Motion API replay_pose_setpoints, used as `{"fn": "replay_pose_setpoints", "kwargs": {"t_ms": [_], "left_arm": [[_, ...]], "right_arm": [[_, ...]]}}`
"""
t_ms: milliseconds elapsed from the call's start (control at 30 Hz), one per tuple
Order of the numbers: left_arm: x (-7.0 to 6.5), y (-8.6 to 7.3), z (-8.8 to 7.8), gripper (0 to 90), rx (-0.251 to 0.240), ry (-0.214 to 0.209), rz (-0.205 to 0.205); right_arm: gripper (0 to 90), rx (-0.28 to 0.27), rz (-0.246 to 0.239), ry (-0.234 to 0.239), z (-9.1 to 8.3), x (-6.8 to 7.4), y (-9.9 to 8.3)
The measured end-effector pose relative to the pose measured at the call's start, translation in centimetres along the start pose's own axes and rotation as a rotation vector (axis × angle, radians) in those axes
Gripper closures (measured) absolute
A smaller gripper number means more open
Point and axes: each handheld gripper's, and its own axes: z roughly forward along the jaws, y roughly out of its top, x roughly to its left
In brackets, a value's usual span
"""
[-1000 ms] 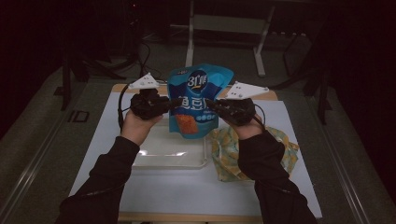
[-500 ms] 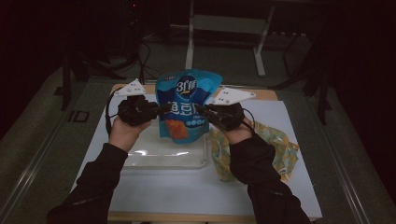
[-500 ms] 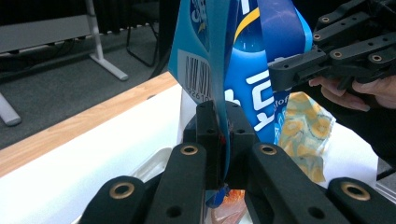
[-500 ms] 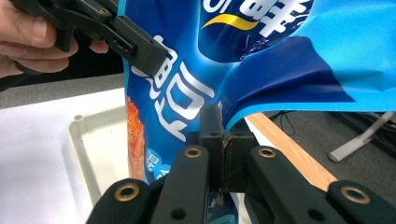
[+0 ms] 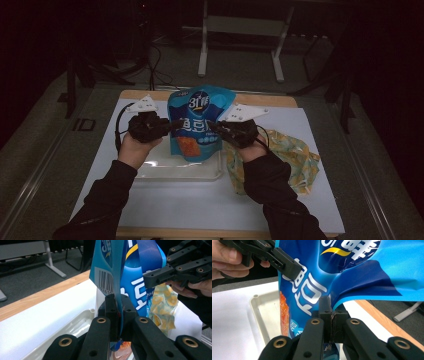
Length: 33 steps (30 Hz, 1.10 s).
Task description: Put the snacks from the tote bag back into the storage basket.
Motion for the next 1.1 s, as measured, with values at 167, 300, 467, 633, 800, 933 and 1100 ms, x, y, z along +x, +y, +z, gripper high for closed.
{"fn": "replay_pose_setpoints", "kwargs": {"t_ms": [167, 300, 467, 633, 800, 933, 1100], "left_arm": [[0.1, -0.9, 0.4, 88.2, 0.006, -0.006, -0.004], [0.4, -1.7, 0.8, 88.2, 0.014, -0.013, -0.011], [0.7, -2.4, 1.1, 88.2, 0.024, -0.016, -0.013], [1.2, -3.5, 1.4, 88.2, 0.03, -0.022, -0.021], [1.7, -4.2, 1.8, 88.1, 0.038, -0.028, -0.033], [1.9, -4.8, 2.1, 88.1, 0.039, -0.029, -0.036], [2.2, -5.4, 2.5, 88.1, 0.032, -0.036, -0.038]], "right_arm": [[88.9, 0.002, 0.006, 0.0, 0.3, 0.3, -0.9], [88.9, 0.013, 0.013, -0.005, 0.7, 0.5, -1.7], [88.9, 0.014, 0.026, -0.001, 1.2, 0.6, -2.6], [88.9, 0.027, 0.027, 0.001, 1.9, 0.9, -3.3], [88.9, 0.038, 0.034, 0.005, 2.6, 1.0, -4.0], [88.9, 0.051, 0.036, 0.008, 3.1, 0.9, -4.4], [88.9, 0.051, 0.044, 0.006, 3.3, 0.8, -4.9]]}}
